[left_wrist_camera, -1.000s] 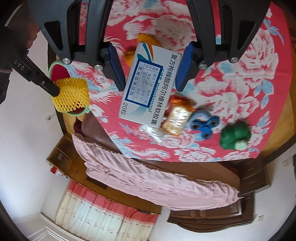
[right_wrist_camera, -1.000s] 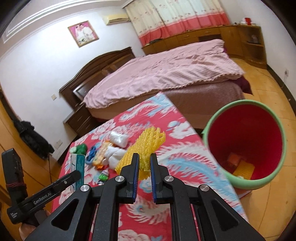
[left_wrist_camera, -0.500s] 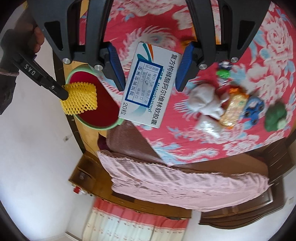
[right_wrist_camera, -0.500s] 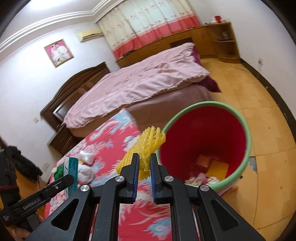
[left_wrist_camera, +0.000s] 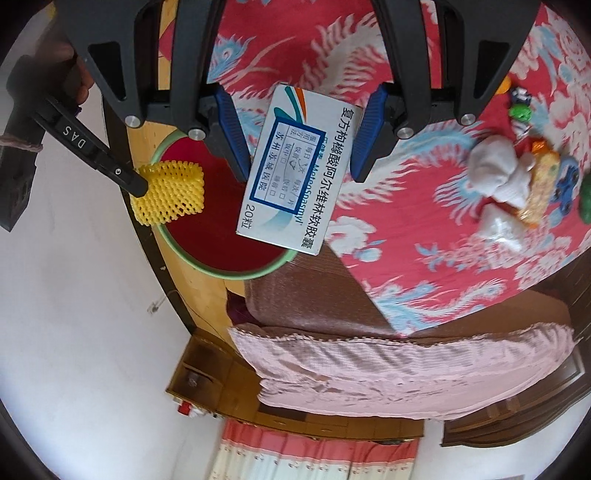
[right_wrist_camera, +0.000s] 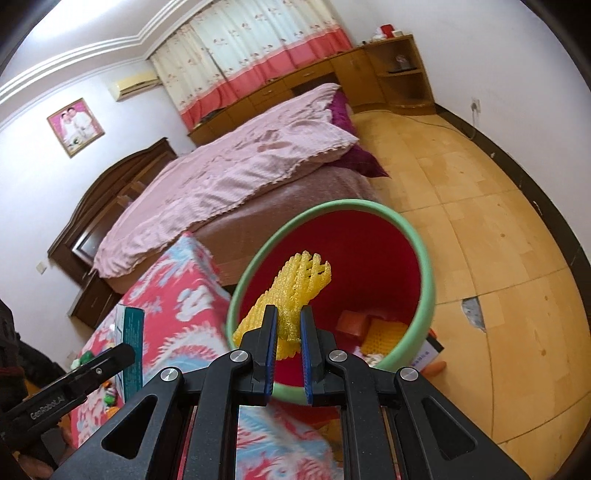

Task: Collect trash
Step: 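Carry the medicine box and foam net over the red bin with both tools, then open the left tool to drop the box while the right tool drops the net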

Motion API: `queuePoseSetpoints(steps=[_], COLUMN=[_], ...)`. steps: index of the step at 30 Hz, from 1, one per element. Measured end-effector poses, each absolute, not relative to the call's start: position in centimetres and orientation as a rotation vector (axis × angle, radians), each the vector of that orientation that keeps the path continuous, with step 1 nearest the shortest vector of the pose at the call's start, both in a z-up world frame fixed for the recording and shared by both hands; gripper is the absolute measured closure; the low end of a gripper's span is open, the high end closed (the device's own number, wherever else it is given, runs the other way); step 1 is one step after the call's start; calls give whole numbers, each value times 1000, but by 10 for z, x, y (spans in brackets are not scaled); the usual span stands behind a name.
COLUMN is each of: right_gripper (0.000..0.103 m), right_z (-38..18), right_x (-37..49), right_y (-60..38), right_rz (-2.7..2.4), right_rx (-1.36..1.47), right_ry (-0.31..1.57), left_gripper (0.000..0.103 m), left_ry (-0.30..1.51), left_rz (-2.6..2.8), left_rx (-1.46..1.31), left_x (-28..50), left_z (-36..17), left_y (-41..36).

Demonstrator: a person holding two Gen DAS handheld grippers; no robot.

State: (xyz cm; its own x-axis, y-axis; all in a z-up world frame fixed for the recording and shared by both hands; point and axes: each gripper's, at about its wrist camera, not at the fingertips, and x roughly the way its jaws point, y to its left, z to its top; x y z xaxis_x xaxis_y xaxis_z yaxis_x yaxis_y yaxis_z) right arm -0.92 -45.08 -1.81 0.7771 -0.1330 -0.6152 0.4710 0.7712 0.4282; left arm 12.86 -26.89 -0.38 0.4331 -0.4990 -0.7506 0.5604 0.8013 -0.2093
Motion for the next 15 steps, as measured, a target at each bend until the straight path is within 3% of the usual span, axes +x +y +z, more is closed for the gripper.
queuePoseSetpoints(steps=[15], right_gripper=[88], right_z=[-34], right_x=[-13], right_y=[-476], right_rz=[-414], right_rx=[607], right_ry=[619], left_gripper=[47], left_ry=[932], left_rz=[-732], left_rx=[145], left_x=[137], left_z=[-28], left_y=[-329])
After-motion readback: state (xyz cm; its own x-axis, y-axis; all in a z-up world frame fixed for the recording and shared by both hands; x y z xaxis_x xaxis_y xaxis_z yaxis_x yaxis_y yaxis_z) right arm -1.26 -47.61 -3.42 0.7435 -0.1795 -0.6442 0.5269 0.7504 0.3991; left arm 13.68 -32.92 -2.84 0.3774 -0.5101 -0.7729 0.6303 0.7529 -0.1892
